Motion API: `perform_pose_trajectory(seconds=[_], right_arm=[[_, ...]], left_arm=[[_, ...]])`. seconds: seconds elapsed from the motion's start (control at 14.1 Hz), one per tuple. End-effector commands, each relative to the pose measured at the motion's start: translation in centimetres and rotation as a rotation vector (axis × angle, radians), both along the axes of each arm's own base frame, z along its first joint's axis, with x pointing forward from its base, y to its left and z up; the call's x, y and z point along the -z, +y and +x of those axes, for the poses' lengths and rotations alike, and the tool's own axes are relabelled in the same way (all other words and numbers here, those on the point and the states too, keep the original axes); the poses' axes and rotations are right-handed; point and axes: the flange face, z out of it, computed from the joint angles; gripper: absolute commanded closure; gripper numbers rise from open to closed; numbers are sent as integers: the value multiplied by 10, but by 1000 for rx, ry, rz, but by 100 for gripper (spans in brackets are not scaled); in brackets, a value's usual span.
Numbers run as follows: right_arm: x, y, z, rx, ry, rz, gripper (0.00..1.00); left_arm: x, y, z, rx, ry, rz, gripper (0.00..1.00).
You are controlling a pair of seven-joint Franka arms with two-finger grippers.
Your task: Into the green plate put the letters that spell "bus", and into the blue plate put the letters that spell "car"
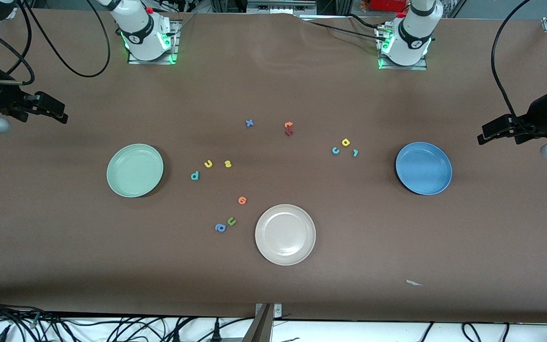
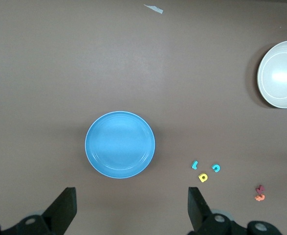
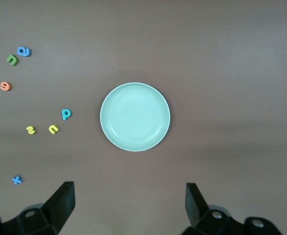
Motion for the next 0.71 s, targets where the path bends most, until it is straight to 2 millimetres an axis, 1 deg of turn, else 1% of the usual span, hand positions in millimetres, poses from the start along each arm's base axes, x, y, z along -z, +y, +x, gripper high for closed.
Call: perform_pose_trajectory(seconds=[0.0,0.64], right_arm=[[-3,-2,-6,-7,-10,3,0],[-3,-5,-7,-3,-4,5,0]], left_arm=[[-6,1,-2,4,3,23,1],[-4,4,-2,1,8,23,1]])
